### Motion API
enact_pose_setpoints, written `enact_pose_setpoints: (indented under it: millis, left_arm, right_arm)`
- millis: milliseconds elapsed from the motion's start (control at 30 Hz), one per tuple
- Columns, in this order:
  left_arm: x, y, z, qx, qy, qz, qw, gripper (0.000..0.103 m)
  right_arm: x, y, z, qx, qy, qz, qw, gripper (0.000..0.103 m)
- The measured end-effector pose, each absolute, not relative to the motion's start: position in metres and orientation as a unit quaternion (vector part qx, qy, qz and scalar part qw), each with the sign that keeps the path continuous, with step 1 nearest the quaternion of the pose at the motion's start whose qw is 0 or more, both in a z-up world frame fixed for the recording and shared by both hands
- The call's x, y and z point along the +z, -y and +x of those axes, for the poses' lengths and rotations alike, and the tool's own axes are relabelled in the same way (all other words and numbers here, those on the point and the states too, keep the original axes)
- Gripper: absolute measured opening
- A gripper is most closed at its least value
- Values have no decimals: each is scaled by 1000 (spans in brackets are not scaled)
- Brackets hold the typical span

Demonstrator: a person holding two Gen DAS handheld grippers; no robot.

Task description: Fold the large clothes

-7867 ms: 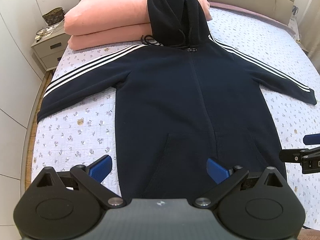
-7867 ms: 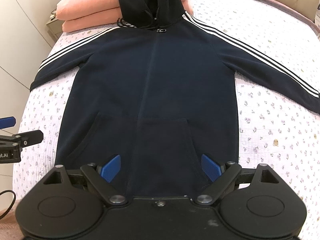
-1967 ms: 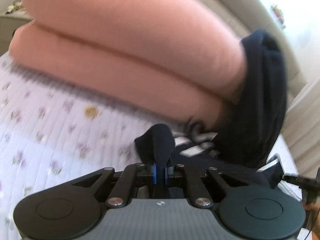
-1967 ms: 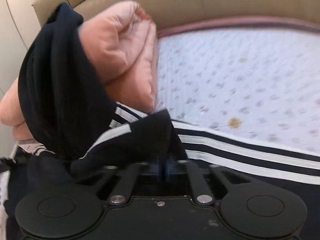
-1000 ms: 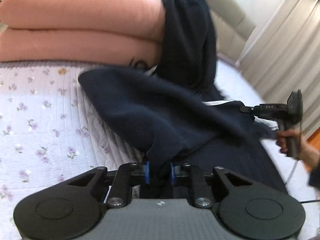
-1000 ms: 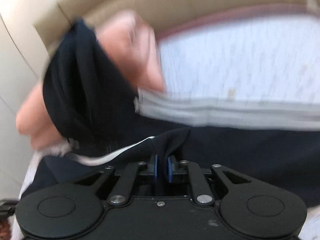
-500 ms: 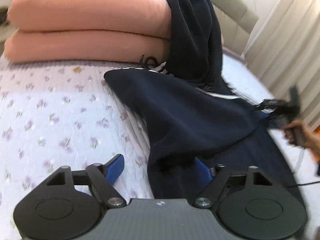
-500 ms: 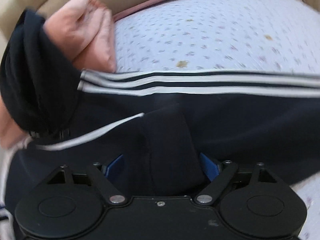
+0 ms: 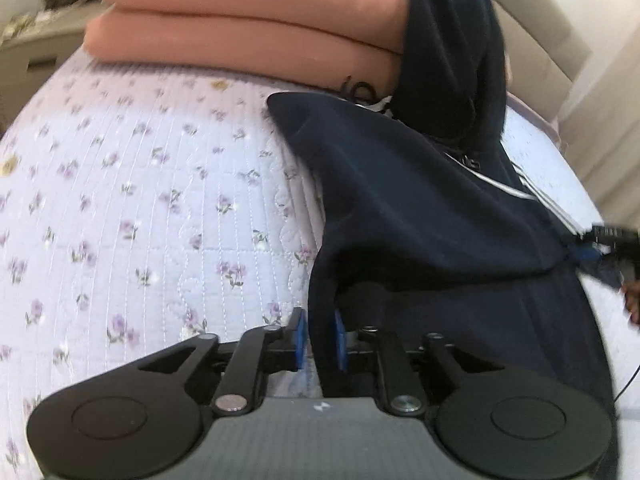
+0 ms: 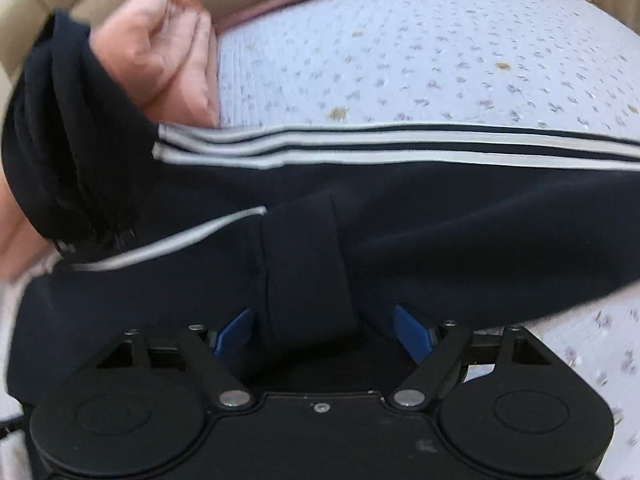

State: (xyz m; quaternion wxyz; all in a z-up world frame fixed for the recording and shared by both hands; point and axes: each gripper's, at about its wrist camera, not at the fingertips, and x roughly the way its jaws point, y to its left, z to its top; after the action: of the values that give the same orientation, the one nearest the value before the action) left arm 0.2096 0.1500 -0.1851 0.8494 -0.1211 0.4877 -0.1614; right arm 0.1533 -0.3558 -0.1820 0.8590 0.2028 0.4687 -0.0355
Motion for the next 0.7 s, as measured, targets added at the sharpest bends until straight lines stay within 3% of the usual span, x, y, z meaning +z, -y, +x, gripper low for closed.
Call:
enact_pose_setpoints:
  millis: [33,100,133,300,400,500,567,700]
  left_arm:
    - [-180,-150,211,-156,-494,-126,846,55]
    - [-166,-142,218,-142,-493,-130,849,85]
    - [-160,-137,222,-141,-485,-130,853,89]
    - [-162,-108,266,-138,-491,-130,850,91]
    - [-189,-101,282,-108,-532,-133,829,89]
    - [-191,-87,271,-112,-529,-69,838,92]
    - [-188,-82,266,-110,-545,-45,830,92]
    - [-179,-94,257,-94,-568,-85,813,91]
  right_arm:
    - [-180,358,151,-33,-458,213,863,95]
    - [-175,355,148,-27,-437,214,873,99]
    - [-173,348,149,-21,-431,202,879,103]
    - [-205,322,177,6,-510,131,850,103]
    - [-212,309,165,4,-468,89,879,103]
    - [-213,307,153,42,-465,48,883,103]
    - [-209,326,147,39,-468,77,880,102]
    - [-198,418,113,-50,-425,247,869,102]
